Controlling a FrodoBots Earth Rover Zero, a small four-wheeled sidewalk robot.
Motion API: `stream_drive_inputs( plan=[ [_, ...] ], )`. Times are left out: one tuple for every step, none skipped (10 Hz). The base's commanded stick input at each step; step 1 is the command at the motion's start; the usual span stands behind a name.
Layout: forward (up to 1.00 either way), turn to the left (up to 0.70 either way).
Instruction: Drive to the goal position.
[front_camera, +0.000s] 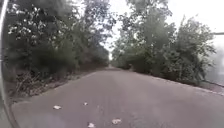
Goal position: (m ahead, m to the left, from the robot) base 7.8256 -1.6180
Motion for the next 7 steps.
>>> stream_drive_inputs(
  plan=[
    [0.70,0.00],
    [0.70,0.00],
    [0.70,0.00],
    [0.70,0.00],
    [0.70,0.00],
    [0.70,0.00],
    [0.70,0.00]
  ],
)
